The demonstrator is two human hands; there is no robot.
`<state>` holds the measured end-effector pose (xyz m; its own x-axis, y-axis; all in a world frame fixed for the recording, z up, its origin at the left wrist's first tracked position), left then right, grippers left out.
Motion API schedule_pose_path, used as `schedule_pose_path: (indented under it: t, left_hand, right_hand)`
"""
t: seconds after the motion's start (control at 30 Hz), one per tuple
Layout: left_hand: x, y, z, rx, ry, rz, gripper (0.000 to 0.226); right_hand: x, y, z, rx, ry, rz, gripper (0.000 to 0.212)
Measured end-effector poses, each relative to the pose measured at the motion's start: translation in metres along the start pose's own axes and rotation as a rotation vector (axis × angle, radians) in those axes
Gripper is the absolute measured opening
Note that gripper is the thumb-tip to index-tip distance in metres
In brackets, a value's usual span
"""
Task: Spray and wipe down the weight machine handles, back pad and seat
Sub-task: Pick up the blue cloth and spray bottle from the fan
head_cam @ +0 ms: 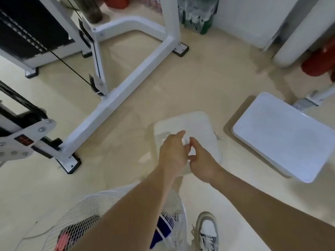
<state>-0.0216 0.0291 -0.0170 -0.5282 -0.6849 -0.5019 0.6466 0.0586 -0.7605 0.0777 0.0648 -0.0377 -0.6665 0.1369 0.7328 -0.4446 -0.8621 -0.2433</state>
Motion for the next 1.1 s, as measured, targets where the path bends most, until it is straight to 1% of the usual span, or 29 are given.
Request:
schedule_pose_path:
  t: [0.07,0.13,0.17,0.23,0.3,0.33,0.4,0.43,0.47,0.53,0.63,0.7,0.8,0.87,0.93,0.97,1.03,1.1]
  left_hand:
    - [0.0,0.01,-0.015,-0.034,0.001,-0.073,0.037]
    - [0.004,0.017,-0.025,-0.046,0.001,-0.15,0.025]
    - [0.006,0.021,-0.027,-0.039,0.015,-0.176,0.023]
    - [0.016,0.021,-0.023,-0.026,0.022,-0.203,0.025]
    - [0.022,0.007,-0.017,-0.071,0.037,-0.21,0.025]
    - [0.021,-0.003,-0.011,-0.082,0.051,-0.229,0.024]
    - [0.017,-0.033,0.01,-0.122,0.089,-0.236,0.026]
    - [0.013,-0.05,0.025,-0.16,0.121,-0.201,0.027]
    - [0.009,-0.067,0.042,-0.189,0.143,-0.137,0.026]
    - [0.011,-0.099,0.077,-0.217,0.138,0.129,0.017]
    - [0.023,-0.135,0.121,-0.268,0.066,0.59,0.007]
    - [0.032,-0.154,0.15,-0.28,0.067,0.759,0.011]
    - [0.057,-0.166,0.19,-0.251,0.07,0.951,0.014]
    - [0.078,-0.169,0.209,-0.244,0.071,1.048,0.021]
    - [0.095,-0.167,0.222,-0.208,0.092,1.037,0.022]
    - [0.105,-0.161,0.231,-0.177,0.086,0.967,0.023]
    - [0.13,-0.131,0.232,-0.064,0.01,0.707,0.027]
    - [0.167,-0.083,0.227,0.14,-0.117,0.385,0.03]
  right_hand:
    - [-0.008,0.003,-0.019,-0.005,-0.024,0.037,0.067]
    - [-0.018,0.006,-0.035,-0.006,0.003,0.065,0.068]
    - [-0.023,0.008,-0.041,-0.001,0.009,0.055,0.068]
    - [-0.027,0.013,-0.043,0.004,0.027,0.049,0.068]
    - [-0.023,0.012,-0.038,-0.036,0.015,0.064,0.066]
    - [-0.019,0.012,-0.034,-0.061,-0.013,0.11,0.063]
    - [-0.003,0.014,-0.018,-0.116,-0.182,0.255,0.055]
    - [0.008,0.017,-0.007,-0.117,-0.261,0.276,0.05]
    - [0.022,0.018,0.005,-0.118,-0.303,0.271,0.042]
    - [0.052,0.026,0.035,-0.093,-0.342,0.224,0.03]
    - [0.093,0.048,0.081,-0.001,-0.377,0.102,0.028]
    - [0.109,0.072,0.114,0.017,-0.388,0.032,0.029]
    - [0.118,0.099,0.154,-0.092,-0.471,0.079,0.025]
    - [0.12,0.108,0.175,-0.153,-0.503,0.085,0.022]
    - [0.12,0.12,0.198,-0.176,-0.529,0.012,0.013]
    - [0.117,0.134,0.211,-0.185,-0.533,-0.024,0.008]
    - [0.099,0.156,0.217,-0.197,-0.46,-0.112,0.003]
    - [0.065,0.178,0.205,-0.228,-0.267,-0.152,0.009]
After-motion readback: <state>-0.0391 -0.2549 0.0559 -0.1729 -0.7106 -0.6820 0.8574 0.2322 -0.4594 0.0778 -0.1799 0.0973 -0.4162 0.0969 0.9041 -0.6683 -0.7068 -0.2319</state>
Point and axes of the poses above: each hand's wrist, its own z-axis away from the middle knuckle, its own y-axis out of the palm, x = y × z, the point moved 4 cm from there along -z, towards the middle knuckle, and after that the axes turned 1 degree about -x, right-handed, at the moved point
